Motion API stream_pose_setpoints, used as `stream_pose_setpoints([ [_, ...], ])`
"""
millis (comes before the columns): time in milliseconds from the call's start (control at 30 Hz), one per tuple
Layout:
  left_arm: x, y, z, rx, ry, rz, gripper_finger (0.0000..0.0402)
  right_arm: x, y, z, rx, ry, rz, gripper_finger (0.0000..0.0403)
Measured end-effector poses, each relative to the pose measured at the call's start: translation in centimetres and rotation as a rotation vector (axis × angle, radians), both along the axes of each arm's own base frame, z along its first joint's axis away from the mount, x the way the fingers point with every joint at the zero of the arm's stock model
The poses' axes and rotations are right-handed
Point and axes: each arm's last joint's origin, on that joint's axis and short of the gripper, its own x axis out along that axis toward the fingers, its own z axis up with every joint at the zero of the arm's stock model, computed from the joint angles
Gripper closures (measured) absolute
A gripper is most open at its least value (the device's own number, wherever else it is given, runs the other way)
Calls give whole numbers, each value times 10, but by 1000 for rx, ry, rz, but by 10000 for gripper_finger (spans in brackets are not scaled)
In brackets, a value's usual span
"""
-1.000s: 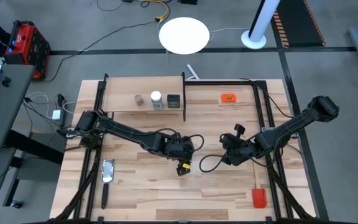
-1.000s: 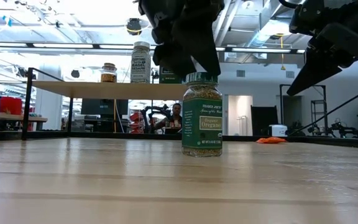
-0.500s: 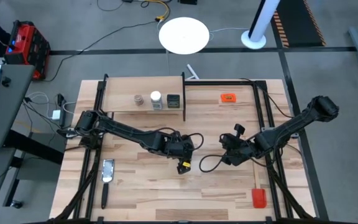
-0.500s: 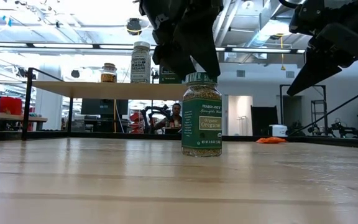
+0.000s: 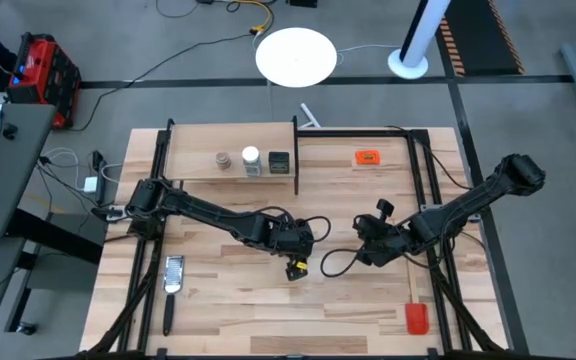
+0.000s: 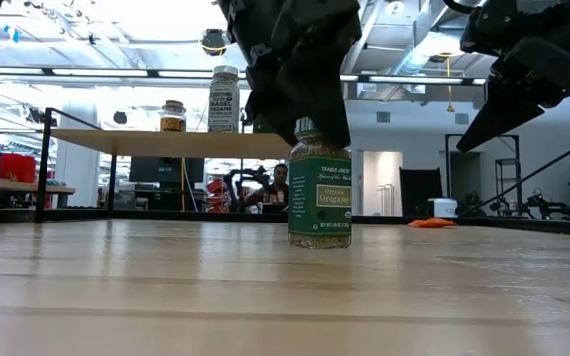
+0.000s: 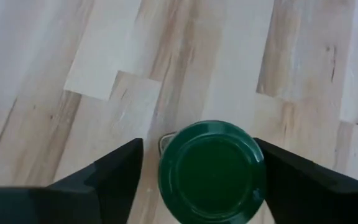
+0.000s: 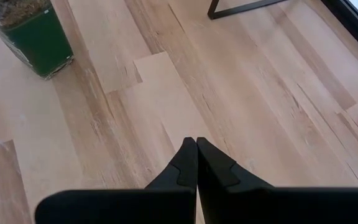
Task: Shelf spices
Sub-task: Remove the green seasoning bottle from the shelf
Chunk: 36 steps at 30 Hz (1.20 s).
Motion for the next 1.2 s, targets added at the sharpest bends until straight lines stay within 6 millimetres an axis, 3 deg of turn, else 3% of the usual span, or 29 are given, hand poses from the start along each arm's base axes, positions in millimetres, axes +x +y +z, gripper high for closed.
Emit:
stream_pose_setpoints([
  [267,1,0,0,-37,3,-26,220,0,0,-2,-1,6,0,398],
  [667,-4,-1,5,-52,46,-113,225,0,0,-3,-2,7,0,398],
  [967,-49,-10,66,42,191,-212,225,-1,0,-3,-4,9,0,398],
  [1200,-100,-7,116,178,200,-345,225,0,0,-3,-7,11,4,398],
])
